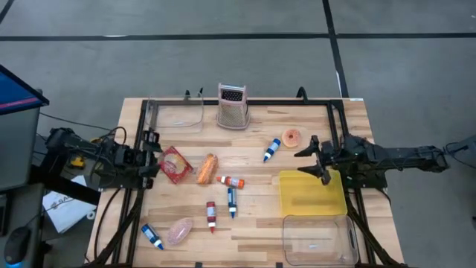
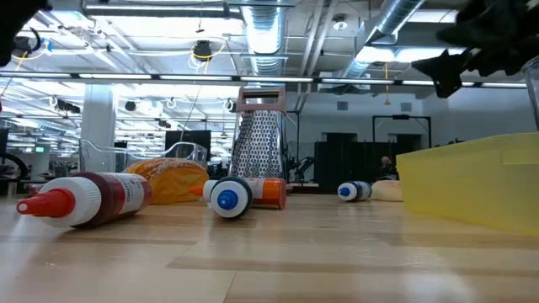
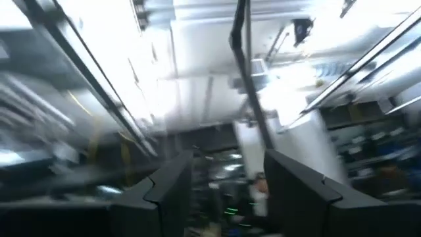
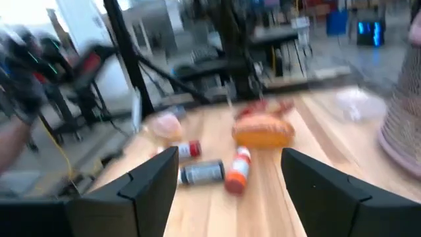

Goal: Pick & Place Food Item
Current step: Put the top blue food coloring bottle into the bottom transparent bin

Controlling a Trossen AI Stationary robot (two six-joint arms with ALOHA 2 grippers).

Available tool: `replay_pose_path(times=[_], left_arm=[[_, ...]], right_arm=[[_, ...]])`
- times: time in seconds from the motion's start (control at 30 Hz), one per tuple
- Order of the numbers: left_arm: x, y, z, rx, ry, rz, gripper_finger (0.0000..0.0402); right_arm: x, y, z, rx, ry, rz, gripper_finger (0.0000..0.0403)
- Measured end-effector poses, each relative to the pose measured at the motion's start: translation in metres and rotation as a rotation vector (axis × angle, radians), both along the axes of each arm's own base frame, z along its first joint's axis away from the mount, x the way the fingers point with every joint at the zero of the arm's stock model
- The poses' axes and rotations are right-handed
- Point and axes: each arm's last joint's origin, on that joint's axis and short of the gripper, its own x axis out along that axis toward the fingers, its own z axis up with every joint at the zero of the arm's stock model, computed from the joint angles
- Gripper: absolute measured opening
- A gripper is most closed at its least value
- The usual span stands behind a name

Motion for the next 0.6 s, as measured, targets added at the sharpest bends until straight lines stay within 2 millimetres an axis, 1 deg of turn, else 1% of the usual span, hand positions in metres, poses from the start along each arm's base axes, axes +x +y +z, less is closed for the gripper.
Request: replay_pose_path(times=[0.13,0.2,0.33,0.4,0.47,0.6], left_arm=[[0.014,-0.002,0.018,0.097,0.010,0.175,0.0182],[0.022,-0.002,0.024,0.113,0.036,0.253,0.0182],[0.038,-0.004,0.030,0.143,0.118,0.367,0.0182],[0.043,-0.004,0.034,0.131,0.147,0.401,0.0182],[0.046,-0.005,0.036,0.133,0.172,0.414,0.0182],[0.049,-0.005,0.037,0.165,0.206,0.427,0.0182]], right_arm=[[0.016,-0.004,0.010,-0.004,0.132,-0.053,0.0260],[0.025,-0.006,0.014,-0.010,0.194,-0.056,0.0260],[0.050,-0.007,0.013,-0.055,0.319,-0.042,0.0260],[0.065,-0.010,0.015,-0.069,0.370,-0.035,0.0260],[0.078,-0.015,0.010,-0.075,0.504,-0.013,0.0260],[0.108,-0.023,0.015,-0.141,0.693,0.032,0.0260]])
